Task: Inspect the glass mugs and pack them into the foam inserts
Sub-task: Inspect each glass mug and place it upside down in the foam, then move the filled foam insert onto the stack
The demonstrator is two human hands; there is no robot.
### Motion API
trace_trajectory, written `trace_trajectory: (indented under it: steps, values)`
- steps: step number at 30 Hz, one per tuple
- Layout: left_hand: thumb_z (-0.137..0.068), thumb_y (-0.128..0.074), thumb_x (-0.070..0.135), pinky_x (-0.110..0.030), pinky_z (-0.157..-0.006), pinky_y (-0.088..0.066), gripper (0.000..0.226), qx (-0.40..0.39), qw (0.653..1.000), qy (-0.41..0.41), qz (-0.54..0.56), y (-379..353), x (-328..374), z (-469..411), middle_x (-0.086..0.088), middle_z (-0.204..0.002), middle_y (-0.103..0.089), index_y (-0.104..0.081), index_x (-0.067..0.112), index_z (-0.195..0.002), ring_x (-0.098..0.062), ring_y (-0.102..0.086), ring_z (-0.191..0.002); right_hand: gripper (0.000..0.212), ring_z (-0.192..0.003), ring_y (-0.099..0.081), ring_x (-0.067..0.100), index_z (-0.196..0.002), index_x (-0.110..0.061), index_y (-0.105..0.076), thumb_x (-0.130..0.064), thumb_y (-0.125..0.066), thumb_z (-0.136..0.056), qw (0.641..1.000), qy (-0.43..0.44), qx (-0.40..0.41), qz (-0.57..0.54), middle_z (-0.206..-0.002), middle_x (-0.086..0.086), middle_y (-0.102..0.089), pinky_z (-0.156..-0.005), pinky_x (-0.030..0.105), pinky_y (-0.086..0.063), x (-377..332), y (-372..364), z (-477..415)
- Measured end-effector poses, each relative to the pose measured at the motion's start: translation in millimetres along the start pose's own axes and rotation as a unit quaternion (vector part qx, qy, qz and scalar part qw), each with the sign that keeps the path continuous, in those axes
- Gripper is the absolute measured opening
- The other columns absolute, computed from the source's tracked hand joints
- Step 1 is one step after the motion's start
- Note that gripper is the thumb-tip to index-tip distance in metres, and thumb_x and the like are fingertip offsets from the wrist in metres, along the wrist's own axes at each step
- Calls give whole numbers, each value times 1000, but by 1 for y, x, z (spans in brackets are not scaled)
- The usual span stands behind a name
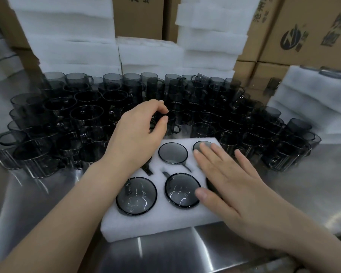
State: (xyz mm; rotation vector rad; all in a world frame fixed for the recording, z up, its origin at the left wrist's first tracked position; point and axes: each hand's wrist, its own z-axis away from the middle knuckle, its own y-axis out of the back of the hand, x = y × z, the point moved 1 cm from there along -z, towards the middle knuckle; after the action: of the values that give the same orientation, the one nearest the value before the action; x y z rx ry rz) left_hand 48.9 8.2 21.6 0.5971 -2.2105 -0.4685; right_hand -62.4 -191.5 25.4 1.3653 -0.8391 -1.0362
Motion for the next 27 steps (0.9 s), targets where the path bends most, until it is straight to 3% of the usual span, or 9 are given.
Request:
trace_trajectory:
  steps: [4, 7, 10, 12, 15, 18, 21, 23, 27]
  values:
    - [-95, -57, 15, -23, -98, -46, 14, 13, 1000, -7, 13, 5, 8, 1, 9, -120, -65, -65, 19, -106, -6, -58, -116, 89, -133, 39, -8, -152, -32, 20, -78, 11, -76, 999, 19, -35, 11, -153, -21, 34, -118, 34, 20, 2, 3, -5]
    - [-94, -58, 15, -28, -88, -52, 12, 10, 1000, -18, 8, 22, 26, 1, 15, -96, -69, -68, 20, -98, -4, -64, -95, 103, -130, 38, -14, -152, -38, 17, -93, -8, -67, 993, 47, -84, -61, -149, -29, 34, -116, 28, 22, 13, 13, -8]
    - [-85, -57, 36, -19, -73, -49, 11, -68, 997, -21, -3, 48, 43, 13, 18, -85, -65, -66, 30, -86, -1, -61, -84, 109, -137, 26, -12, -146, -56, 8, -90, -49, -60, 987, 119, -79, -70, -147, -39, 20, -116, 20, 12, 18, 22, -13]
    - [-78, -52, 61, -23, -78, -48, 29, -160, 985, -24, -60, 62, 46, 36, 21, -90, -61, -63, 37, -89, 1, -57, -91, 110, -141, 7, -1, -143, -60, 2, -80, -63, -57, 987, 146, -67, -23, -149, -30, 10, -114, 22, -1, 13, 19, -19]
    - [-51, -34, 94, -23, -111, -25, 66, -313, 932, 22, -184, 68, 41, 80, 43, -135, -23, -37, 68, -111, 12, -18, -132, 102, -133, -21, 13, -141, -55, -5, -71, -66, -60, 986, 161, -14, 49, -148, -17, -4, -110, 22, -10, 9, 8, -24]
    - [-39, -32, 95, -31, -114, -4, 89, -319, 921, 54, -215, 59, 36, 109, 42, -143, 26, -1, 78, -121, 13, 28, -135, 98, -129, -32, 14, -141, -53, -5, -73, -61, -63, 985, 164, -9, 46, -149, -21, -9, -108, 23, -12, 9, 8, -24]
    - [-63, -72, 61, -43, -115, -24, 85, -208, 969, 22, -132, 50, 34, 117, 20, -158, -13, -31, 54, -137, -1, 0, -146, 97, -126, -38, 11, -145, -49, -14, -72, -62, -65, 984, 173, -11, 49, -150, -26, -14, -107, 27, -19, 8, 12, -24]
    - [-64, -88, 37, -35, -113, -29, 82, -151, 984, 15, -88, 50, 33, 122, 14, -153, -31, -45, 41, -134, -2, -14, -145, 95, -127, -39, 9, -146, -46, -23, -68, -67, -65, 983, 178, -8, 33, -147, -27, -20, -106, 30, -22, 5, 16, -22]
    - [-67, -72, 55, -29, -108, -35, 69, -72, 991, -61, -99, 58, 45, 124, 2, -144, -52, -62, 23, -127, -11, -40, -137, 92, -129, -37, 4, -144, -44, -30, -66, -70, -64, 981, 195, 19, 4, -143, -28, -26, -104, 29, -23, 6, 31, -7]
